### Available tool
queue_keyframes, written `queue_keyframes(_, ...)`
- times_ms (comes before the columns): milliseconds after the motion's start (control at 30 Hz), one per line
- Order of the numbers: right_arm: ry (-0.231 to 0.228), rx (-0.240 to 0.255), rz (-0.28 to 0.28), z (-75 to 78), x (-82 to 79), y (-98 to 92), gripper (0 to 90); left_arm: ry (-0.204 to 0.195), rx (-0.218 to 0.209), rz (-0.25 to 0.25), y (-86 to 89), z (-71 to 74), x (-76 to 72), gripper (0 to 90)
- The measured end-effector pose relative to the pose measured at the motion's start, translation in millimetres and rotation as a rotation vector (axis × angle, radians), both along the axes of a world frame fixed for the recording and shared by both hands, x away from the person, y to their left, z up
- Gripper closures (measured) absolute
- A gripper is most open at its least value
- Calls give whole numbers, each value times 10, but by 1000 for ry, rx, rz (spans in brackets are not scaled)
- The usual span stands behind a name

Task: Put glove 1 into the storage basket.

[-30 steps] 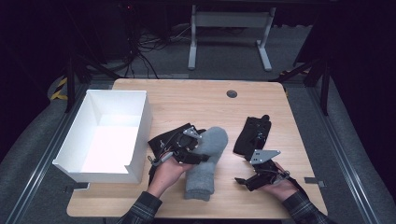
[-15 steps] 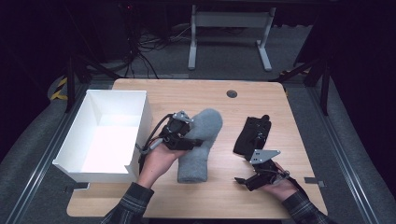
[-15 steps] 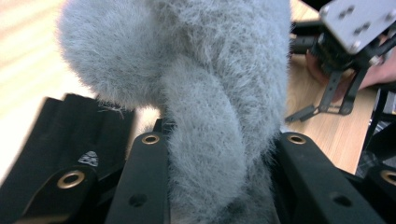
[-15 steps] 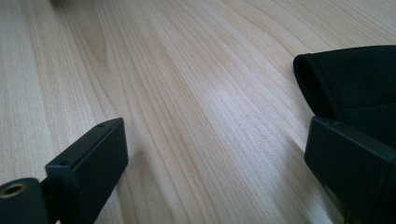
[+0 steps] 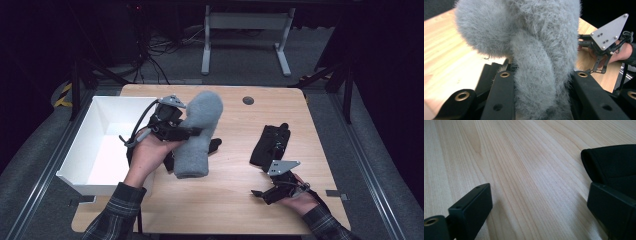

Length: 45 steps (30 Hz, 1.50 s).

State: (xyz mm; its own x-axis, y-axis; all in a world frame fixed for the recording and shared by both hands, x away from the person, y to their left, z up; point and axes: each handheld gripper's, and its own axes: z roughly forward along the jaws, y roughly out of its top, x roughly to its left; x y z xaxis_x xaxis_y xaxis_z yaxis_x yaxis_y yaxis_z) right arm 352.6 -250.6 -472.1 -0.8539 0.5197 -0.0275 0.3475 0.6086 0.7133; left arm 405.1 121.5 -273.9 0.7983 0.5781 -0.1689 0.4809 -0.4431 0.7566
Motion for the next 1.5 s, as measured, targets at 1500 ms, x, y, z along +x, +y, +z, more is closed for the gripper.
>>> queue_keyframes(1500,1,-2,-19,2,4,9,62,14,28,321,1818,242,-23,688)
